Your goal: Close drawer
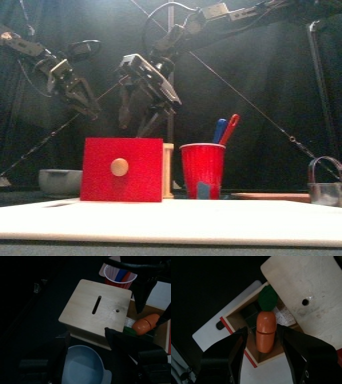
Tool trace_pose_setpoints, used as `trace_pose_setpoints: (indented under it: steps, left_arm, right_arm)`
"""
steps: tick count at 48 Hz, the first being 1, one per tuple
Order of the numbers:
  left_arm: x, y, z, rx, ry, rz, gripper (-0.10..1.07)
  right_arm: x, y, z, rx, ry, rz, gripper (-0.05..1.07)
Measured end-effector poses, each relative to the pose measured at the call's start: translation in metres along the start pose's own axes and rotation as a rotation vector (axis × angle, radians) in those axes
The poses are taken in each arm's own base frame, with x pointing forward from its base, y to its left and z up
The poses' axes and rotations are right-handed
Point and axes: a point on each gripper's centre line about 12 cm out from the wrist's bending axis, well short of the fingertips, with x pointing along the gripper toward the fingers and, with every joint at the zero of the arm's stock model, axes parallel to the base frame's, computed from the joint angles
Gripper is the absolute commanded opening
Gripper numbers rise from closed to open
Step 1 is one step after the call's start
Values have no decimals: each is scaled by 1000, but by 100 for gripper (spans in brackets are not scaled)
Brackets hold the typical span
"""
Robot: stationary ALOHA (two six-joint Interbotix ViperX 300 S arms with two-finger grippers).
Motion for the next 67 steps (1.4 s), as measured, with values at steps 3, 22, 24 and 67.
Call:
trace_pose_setpoints:
  steps: [3,22,24,67]
  left_arm:
    - [0,0,0,0,-2,0,92]
    - [0,0,-5,3,11,0,92]
    - [1,0,-5,5,12,0,92]
    - [1,0,-8,6,20,0,92]
  right_arm:
    - [1,1,2,-12,-7,-4,82]
    - [15,3,15,-55,-44,-33,58]
    - [18,3,15,-55,-39,-36,55]
    - [46,-1,8,-76,-12,-77,52]
